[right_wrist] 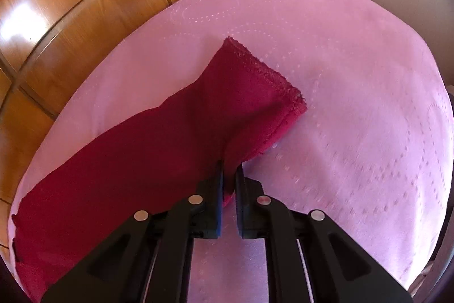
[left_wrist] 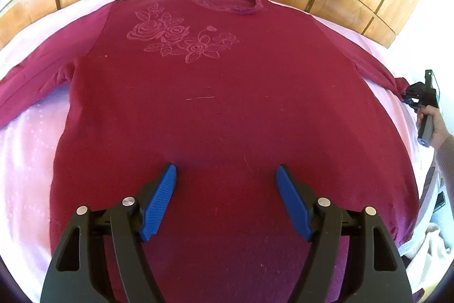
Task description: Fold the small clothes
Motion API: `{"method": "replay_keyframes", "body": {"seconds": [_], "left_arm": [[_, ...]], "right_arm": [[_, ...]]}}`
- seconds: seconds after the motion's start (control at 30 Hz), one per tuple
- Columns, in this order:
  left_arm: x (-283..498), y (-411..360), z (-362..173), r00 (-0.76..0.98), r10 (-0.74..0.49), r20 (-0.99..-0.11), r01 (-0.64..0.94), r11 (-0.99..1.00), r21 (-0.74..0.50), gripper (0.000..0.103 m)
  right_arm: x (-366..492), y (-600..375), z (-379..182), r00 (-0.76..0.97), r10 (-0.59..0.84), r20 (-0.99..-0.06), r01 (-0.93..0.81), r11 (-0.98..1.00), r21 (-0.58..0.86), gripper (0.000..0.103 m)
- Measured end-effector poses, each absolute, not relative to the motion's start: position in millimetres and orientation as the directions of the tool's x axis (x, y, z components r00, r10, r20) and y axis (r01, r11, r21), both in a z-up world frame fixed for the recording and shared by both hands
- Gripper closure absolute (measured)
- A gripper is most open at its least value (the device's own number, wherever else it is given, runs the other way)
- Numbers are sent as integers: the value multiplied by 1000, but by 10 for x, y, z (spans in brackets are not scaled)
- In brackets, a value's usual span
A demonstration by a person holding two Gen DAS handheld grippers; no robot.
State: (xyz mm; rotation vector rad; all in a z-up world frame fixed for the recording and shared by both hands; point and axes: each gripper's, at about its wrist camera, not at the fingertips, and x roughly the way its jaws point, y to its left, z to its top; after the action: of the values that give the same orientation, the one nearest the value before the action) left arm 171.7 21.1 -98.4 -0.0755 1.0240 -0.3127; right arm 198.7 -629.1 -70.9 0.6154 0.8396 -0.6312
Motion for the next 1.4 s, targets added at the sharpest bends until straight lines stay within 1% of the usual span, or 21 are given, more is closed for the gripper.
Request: {"method": "replay_keyframes", "body": {"seconds": [0.03, 0.07, 0.1, 0.13, 0.23, 0.3, 0.37, 0.47, 0.53, 0.63, 0.7, 0.73, 0.77, 0.8, 0.87, 0.97, 1.13, 1.27, 1.33, 1.37, 1.4], "left_arm": [[1702, 233, -962, 478, -299, -826, 221, 951, -217, 31], [1689, 265, -935, 477, -309, -823, 218, 949, -229, 31], [1672, 319, -903, 481, -316, -818, 207, 947, -244, 31], [1653, 371, -873, 488, -315, -814, 196, 948, -250, 31], [1613, 552, -759, 531, -302, -792, 161, 953, -255, 31], [1625, 679, -693, 563, -270, -781, 136, 963, -235, 31], [1675, 781, -656, 581, -245, -776, 113, 969, -221, 31], [1808, 924, -603, 606, -216, -765, 68, 973, -221, 31], [1880, 964, -580, 631, -163, -759, 43, 984, -176, 31], [2018, 1075, -555, 647, -93, -757, -1, 992, -123, 33], [2110, 1250, -572, 636, -10, -772, -82, 993, -80, 41], [2134, 1358, -581, 628, -5, -778, -113, 989, -97, 42], [2131, 1557, -592, 623, -19, -782, -162, 975, -153, 42], [2108, 1688, -595, 626, -26, -780, -192, 964, -186, 41], [2027, 1987, -599, 638, -3, -770, -259, 941, -218, 41], [1874, 2493, -636, 621, 76, -780, -374, 904, -209, 41], [1546, 3528, -651, 586, 199, -785, -590, 769, -246, 41], [1360, 4259, -669, 575, 237, -783, -694, 648, -313, 41], [1338, 4554, -698, 587, 215, -781, -703, 613, -360, 41], [1349, 4631, -712, 584, 216, -782, -710, 603, -364, 45], [1374, 4731, -736, 578, 221, -785, -721, 590, -365, 52]], "right_arm": [[2009, -6287, -677, 514, -256, -819, 713, 658, 242, 91], [2003, -6279, -617, 513, -259, -818, 714, 658, 239, 71], [1967, -6229, -585, 522, -272, -808, 716, 655, 242, 44], [1980, -6152, -520, 535, -294, -792, 716, 656, 239, 41], [1899, -5865, -277, 587, -287, -757, 651, 723, 230, 41], [1930, -5555, -147, 637, -240, -732, 576, 779, 246, 35], [1997, -5214, -76, 679, -166, -715, 484, 833, 267, 33], [2215, -4523, -56, 707, -1, -708, 297, 908, 295, 31], [2375, -4021, -143, 683, 131, -719, 177, 925, 337, 31], [2534, -3270, -342, 631, 239, -739, 42, 940, 339, 31], [2564, -2947, -488, 607, 254, -753, 4, 947, 322, 31], [2607, -2830, -584, 593, 250, -766, -3, 951, 308, 30], [2652, -2759, -673, 587, 226, -778, 6, 959, 283, 29], [2672, -2698, -750, 608, 169, -776, 19, 974, 227, 28], [2598, -2604, -783, 630, 128, -766, 11, 985, 174, 25], [2662, -2564, -828, 631, 143, -763, -13, 985, 173, 16], [2458, -2487, -856, 636, 119, -763, -26, 991, 133, 12], [2495, -2398, -865, 634, 89, -768, -24, 995, 96, 11], [2501, -2393, -863, 633, 82, -770, -23, 996, 87, 11], [2505, -2389, -863, 632, 78, -771, -23, 996, 82, 11], [2505, -2384, -862, 632, 75, -772, -23, 997, 78, 11]]}}
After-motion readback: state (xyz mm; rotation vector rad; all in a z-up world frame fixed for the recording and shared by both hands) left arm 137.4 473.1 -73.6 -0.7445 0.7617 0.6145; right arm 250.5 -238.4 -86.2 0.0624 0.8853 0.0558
